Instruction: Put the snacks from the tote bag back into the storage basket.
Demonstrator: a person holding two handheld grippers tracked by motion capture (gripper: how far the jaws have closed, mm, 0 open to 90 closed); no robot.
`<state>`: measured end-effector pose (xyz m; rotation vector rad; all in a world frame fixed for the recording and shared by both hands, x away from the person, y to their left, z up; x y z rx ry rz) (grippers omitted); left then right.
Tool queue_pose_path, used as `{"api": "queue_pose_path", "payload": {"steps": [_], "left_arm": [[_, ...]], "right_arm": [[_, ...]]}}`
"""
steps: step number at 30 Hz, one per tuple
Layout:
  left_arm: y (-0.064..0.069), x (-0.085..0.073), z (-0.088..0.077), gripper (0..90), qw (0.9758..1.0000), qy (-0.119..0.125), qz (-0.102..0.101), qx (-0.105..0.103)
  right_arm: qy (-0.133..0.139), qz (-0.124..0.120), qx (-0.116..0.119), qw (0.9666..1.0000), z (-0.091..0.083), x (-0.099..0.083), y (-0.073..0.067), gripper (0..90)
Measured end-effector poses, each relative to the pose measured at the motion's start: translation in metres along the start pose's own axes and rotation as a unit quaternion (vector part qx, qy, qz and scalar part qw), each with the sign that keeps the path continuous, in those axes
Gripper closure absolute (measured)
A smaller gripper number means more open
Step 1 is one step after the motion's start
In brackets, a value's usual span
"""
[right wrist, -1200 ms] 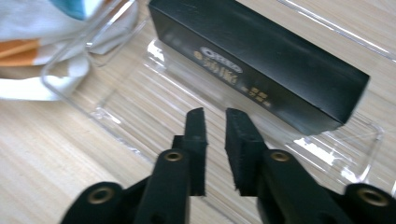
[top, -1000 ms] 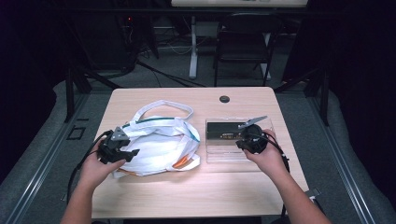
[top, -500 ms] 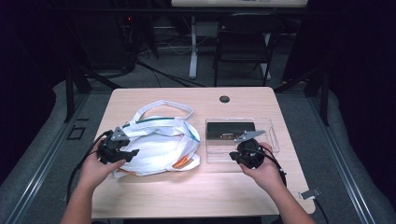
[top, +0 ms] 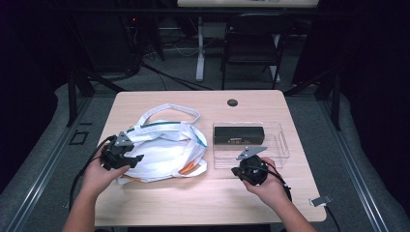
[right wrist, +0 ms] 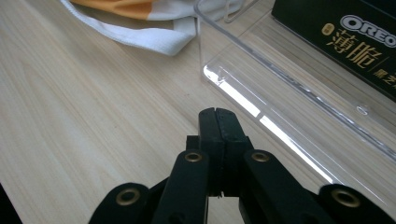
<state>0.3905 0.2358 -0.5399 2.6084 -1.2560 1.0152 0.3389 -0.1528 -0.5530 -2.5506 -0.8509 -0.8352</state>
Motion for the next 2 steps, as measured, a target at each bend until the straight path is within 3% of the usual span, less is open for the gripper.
{"api": "queue_pose_path", "payload": {"steps": [2], "left_arm": [[-0.0004, 0.0001, 0.0000, 45.2, 1.0000, 0.001, -0.001, 0.002]], "right_arm": [[0.010, -0.002, 0.005, 0.9999, 0.0013, -0.0008, -0.0020, 89.8]]}}
Point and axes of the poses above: each handheld gripper's, and its own axes: z roughly forward along the jaws, x roughly out of its top, y roughly to its right, the point moved 5 cm from there along z, roughly forward along the jaws, and after that the axes turned 7 degrees about z, right-handed, at the moved point
